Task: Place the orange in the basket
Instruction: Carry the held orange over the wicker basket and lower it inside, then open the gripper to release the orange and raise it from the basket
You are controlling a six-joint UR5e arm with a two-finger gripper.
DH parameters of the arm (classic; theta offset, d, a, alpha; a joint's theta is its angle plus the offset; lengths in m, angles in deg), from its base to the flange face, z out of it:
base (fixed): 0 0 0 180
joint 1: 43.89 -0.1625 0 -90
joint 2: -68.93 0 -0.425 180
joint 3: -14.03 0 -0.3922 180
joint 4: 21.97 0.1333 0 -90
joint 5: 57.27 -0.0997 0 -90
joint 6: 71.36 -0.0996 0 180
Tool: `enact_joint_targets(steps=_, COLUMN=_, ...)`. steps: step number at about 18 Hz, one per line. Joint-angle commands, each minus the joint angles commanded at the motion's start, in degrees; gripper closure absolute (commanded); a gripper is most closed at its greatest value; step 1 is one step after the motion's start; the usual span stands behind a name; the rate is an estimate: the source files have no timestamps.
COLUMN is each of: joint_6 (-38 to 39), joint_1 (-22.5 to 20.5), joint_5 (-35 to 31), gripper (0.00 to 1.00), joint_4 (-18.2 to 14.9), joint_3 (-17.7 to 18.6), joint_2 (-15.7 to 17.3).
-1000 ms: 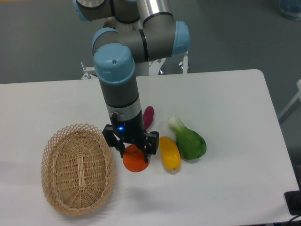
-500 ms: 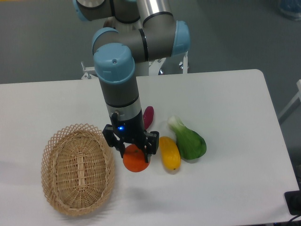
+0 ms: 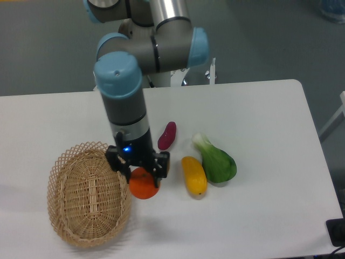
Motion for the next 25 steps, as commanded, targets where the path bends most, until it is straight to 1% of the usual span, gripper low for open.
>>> enact_joint_targets(steps=2, joint_6=2.3, joint_1=2.3, joint_5=-0.1, gripper=0.30, joint_4=-0.1, joint_3=-0.4, joint_2=-1.8)
enact_joint_targets(steps=4, joint_6=4.5, joint_1=4.7, joint_5=-0.2, gripper=0.30, joint_4=1.5, joint_3=-0.7, joint_2=-4.3)
enact_joint_targets(steps=6, joint_6=4.8, joint_1=6.7, joint_5=-0.4, gripper=0.30, joint_4=3.2, joint_3=-0.8, joint_2=-7.2)
enact_joint_targets(steps=7, joint_6=5.5, joint_1=7.3, joint_5=-1.2, gripper=0.30, joint_4=3.9, joint_3=-1.0, joint_2=-7.9)
enact_joint_targets(steps=9, joint_6=6.9, joint_1=8.4, joint_5=-1.8, gripper=0.30, joint_4=4.3, joint_3=-1.0, joint_2=-8.2)
enact_joint_targets(steps=17, joint_6=7.3, joint_1=8.6, joint_5=-1.9, gripper=0.29, joint_4=4.2, joint_3=-0.8, joint_2=-10.4)
enact_joint_targets(steps=19, joint_6=7.3, joint_1=8.9, joint_5=-1.8, gripper=0.29, joint_4=4.2, joint_3=-0.8, joint_2=-10.5)
enact_joint_targets(steps=21, joint_6=7.3, joint_1=9.3, joint_5=-2.0, gripper=0.29, joint_4=4.2, joint_3=-0.3, joint_2=-11.2)
enact_joint_targets(steps=25, joint_6=7.3, joint_1=10.1, joint_5=-1.7, gripper=0.27, joint_4=4.2, joint_3=-0.2, joint_2=-11.3)
